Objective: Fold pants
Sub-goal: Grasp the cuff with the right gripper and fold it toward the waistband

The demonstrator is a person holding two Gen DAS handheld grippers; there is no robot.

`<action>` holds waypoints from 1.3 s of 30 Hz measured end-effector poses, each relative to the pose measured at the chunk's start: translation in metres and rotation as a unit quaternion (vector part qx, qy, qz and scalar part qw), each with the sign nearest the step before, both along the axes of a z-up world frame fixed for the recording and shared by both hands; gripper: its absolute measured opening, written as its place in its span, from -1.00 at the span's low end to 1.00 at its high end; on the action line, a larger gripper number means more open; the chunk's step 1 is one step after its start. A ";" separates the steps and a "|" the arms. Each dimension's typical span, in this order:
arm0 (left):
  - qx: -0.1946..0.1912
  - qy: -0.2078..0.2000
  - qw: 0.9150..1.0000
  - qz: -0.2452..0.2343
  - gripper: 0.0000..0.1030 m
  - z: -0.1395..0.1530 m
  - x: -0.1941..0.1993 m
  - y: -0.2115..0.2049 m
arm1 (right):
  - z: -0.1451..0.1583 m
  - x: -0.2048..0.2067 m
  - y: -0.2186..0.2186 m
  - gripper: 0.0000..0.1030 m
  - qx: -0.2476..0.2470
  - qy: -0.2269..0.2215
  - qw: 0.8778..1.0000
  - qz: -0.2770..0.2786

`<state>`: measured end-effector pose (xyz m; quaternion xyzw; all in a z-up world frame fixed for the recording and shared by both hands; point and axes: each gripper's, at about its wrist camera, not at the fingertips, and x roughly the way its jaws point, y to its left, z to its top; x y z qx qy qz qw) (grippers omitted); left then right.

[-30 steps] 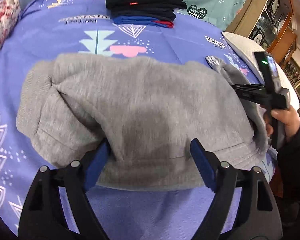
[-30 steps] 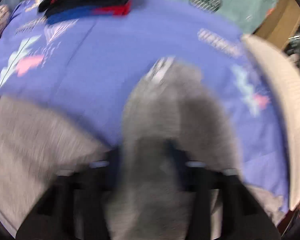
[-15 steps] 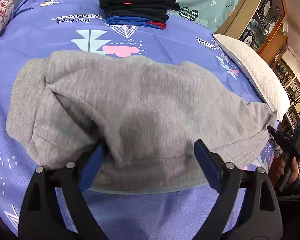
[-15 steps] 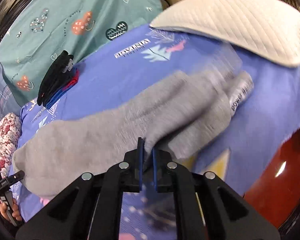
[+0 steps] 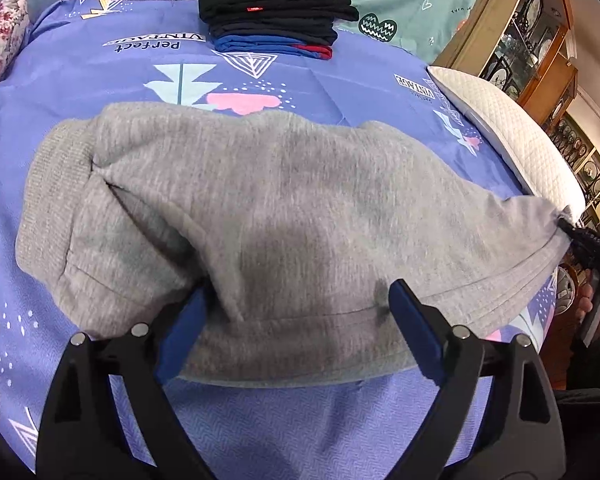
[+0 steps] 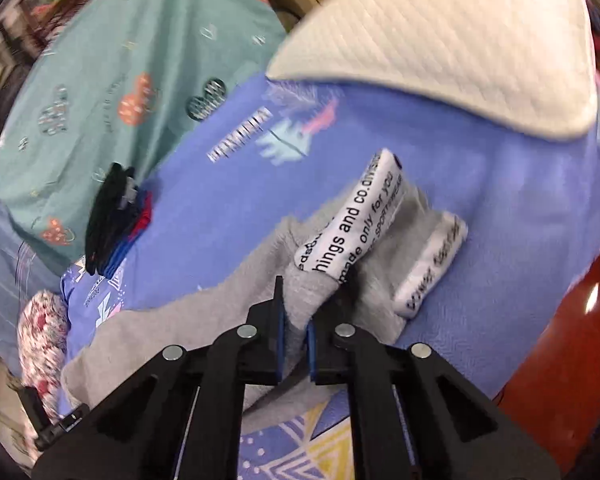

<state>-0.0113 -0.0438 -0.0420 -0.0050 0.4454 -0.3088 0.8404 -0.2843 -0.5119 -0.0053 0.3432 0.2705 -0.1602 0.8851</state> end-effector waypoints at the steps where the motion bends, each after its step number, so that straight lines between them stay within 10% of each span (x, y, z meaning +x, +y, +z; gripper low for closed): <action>1: 0.005 -0.002 1.000 -0.001 0.76 0.000 -0.001 -0.001 | 0.004 -0.004 0.004 -0.84 -0.015 -0.006 1.000 -0.002; 6: 0.038 -0.010 0.999 -0.009 0.76 0.000 -0.005 -0.006 | -0.030 -0.001 -0.002 -0.79 0.001 0.078 0.997 -0.010; 13: 0.099 -0.028 0.994 -0.033 0.76 0.004 -0.022 -0.011 | 0.063 -0.034 0.024 0.34 -0.188 0.032 0.980 -0.047; 19: 0.100 0.004 0.995 -0.017 0.78 0.004 -0.013 -0.012 | 0.090 0.093 0.089 0.69 -0.127 -0.013 0.969 0.214; 28: 0.078 0.029 0.996 0.017 0.76 0.025 0.012 -0.018 | -0.023 0.326 0.184 0.69 0.088 0.167 0.869 0.458; 35: 0.078 0.059 0.995 0.016 0.86 0.005 0.027 -0.018 | -0.006 0.288 0.204 0.69 0.171 0.172 0.777 0.581; 39: 0.089 0.055 0.994 0.015 0.92 0.002 0.027 -0.025 | -0.014 0.259 0.202 0.71 0.215 0.186 0.756 0.590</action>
